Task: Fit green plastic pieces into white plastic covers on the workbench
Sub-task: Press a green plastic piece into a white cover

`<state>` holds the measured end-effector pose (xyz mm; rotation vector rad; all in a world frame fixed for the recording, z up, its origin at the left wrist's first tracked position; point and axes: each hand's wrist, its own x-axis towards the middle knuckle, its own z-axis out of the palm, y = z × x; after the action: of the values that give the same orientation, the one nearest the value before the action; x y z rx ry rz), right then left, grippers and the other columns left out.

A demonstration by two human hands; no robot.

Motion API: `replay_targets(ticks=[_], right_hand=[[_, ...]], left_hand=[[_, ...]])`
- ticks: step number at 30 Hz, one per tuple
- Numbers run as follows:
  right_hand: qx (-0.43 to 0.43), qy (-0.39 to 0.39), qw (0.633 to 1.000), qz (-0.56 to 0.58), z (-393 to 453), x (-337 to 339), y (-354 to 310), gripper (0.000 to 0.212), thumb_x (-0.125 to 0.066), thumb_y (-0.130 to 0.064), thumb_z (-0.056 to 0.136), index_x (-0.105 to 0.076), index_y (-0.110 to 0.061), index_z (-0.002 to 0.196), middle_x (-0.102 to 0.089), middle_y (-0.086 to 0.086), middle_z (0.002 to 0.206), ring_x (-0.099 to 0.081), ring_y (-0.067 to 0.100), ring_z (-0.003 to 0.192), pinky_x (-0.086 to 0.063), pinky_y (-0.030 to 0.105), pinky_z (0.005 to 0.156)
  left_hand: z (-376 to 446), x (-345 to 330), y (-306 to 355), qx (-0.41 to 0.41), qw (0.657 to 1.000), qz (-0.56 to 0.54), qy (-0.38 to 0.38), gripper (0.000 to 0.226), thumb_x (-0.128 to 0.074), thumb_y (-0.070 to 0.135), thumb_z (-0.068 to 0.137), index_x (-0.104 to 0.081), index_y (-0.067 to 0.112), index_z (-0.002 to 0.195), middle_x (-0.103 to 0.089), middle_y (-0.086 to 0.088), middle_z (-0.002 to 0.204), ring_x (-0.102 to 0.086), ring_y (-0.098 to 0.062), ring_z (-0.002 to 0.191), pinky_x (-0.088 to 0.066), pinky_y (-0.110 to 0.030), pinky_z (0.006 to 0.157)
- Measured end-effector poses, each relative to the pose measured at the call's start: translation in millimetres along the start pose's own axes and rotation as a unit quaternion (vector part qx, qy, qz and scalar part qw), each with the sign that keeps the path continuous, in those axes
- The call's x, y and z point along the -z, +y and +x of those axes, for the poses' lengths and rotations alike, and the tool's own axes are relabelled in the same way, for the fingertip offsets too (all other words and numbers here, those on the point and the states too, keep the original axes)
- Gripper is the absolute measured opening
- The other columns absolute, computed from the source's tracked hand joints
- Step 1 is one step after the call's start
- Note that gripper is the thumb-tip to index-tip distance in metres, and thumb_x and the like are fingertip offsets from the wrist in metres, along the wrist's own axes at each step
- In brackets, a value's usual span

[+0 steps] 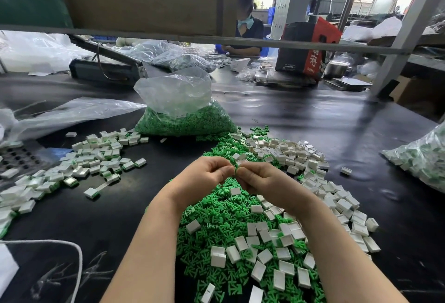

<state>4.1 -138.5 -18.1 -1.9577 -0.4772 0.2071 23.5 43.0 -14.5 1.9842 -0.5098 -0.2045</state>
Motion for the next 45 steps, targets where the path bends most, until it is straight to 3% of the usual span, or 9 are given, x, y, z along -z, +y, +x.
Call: replay_targets(ticks=[5,10,14,18,22,26,30,34,45], right_hand=[[-0.007,0.003,0.999,0.043,-1.5,0.5,0.0,0.031,-0.045,-0.019,0.102,-0.055,-0.010,0.075,-0.042,-0.008,0.059,-0.037,0.002,0.052,-0.032,0.015,0.052],[-0.026,-0.030,0.982,0.182,-4.6,1.0,4.1,0.035,-0.050,-0.044,0.092,-0.058,-0.012,0.083,-0.045,-0.003,0.060,-0.035,0.009,0.055,-0.028,0.020,0.050],[-0.035,-0.064,0.941,0.330,-0.4,-3.9,7.8,0.046,-0.053,-0.051,0.088,-0.063,-0.011,0.110,-0.060,0.006,0.078,-0.048,0.017,0.074,-0.033,0.027,0.068],[-0.012,-0.097,0.910,0.403,3.1,-10.2,7.2,0.044,-0.049,-0.047,0.090,-0.064,-0.017,0.119,-0.064,0.012,0.084,-0.047,0.022,0.079,-0.034,0.028,0.068],[-0.002,-0.073,0.902,0.427,4.5,-15.8,7.6,0.039,-0.051,-0.045,0.088,-0.071,-0.019,0.109,-0.063,0.007,0.080,-0.053,0.016,0.076,-0.034,0.028,0.073],[-0.002,-0.047,0.889,0.455,4.6,-17.1,7.2,0.044,-0.058,-0.044,0.083,-0.063,-0.007,0.107,-0.063,0.003,0.082,-0.055,0.010,0.067,-0.046,0.019,0.066],[0.001,-0.040,0.893,0.449,4.3,-17.9,7.1,0.046,-0.059,-0.046,0.083,-0.059,-0.003,0.099,-0.060,0.004,0.076,-0.051,0.009,0.061,-0.044,0.017,0.057],[0.001,-0.043,0.901,0.431,4.8,-17.6,7.4,0.045,-0.056,-0.046,0.085,-0.060,-0.003,0.096,-0.056,0.005,0.074,-0.049,0.010,0.058,-0.040,0.018,0.054],[0.009,-0.023,0.894,0.447,3.1,-19.7,0.1,0.039,-0.058,-0.046,0.081,-0.068,-0.010,0.094,-0.061,0.004,0.075,-0.050,0.011,0.057,-0.042,0.018,0.055]], left_hand=[[-0.1,1.3,1.3,-0.010,0.997,-0.068,0.028,0.009,-0.064,0.011,0.092,-0.072,0.012,0.093,-0.067,0.001,0.073,-0.055,-0.008,0.066,-0.047,-0.024,0.066],[-2.0,2.8,3.6,-0.053,0.983,-0.167,0.049,0.009,-0.070,0.012,0.084,-0.075,0.014,0.090,-0.073,0.007,0.076,-0.066,-0.002,0.073,-0.048,-0.011,0.067],[1.1,-2.0,3.6,-0.058,0.970,-0.227,0.058,0.020,-0.072,0.025,0.072,-0.080,0.019,0.089,-0.062,0.008,0.082,-0.064,-0.008,0.083,-0.050,-0.017,0.078],[2.2,-3.2,2.8,-0.053,0.968,-0.239,0.053,0.022,-0.073,0.026,0.072,-0.080,0.017,0.090,-0.055,0.000,0.085,-0.059,-0.013,0.088,-0.049,-0.022,0.085],[2.2,-4.4,2.3,-0.054,0.970,-0.233,0.046,0.017,-0.073,0.029,0.070,-0.081,0.025,0.084,-0.066,0.014,0.076,-0.056,-0.006,0.098,-0.041,-0.022,0.096],[2.3,-5.6,2.5,-0.071,0.964,-0.249,0.053,0.012,-0.071,0.026,0.069,-0.080,0.030,0.075,-0.070,0.012,0.075,-0.061,0.011,0.088,-0.043,-0.003,0.076],[2.2,-4.8,1.6,-0.079,0.961,-0.260,0.047,0.012,-0.071,0.024,0.070,-0.081,0.028,0.076,-0.067,0.015,0.073,-0.061,0.007,0.084,-0.045,-0.008,0.078],[2.6,-3.5,0.7,-0.066,0.965,-0.251,0.049,0.014,-0.071,0.027,0.066,-0.079,0.033,0.075,-0.069,0.020,0.072,-0.054,0.007,0.099,-0.038,-0.016,0.091],[4.9,-7.2,0.6,-0.085,0.961,-0.260,0.051,0.012,-0.072,0.022,0.070,-0.081,0.027,0.076,-0.068,0.012,0.076,-0.064,-0.001,0.086,-0.048,-0.012,0.079]])
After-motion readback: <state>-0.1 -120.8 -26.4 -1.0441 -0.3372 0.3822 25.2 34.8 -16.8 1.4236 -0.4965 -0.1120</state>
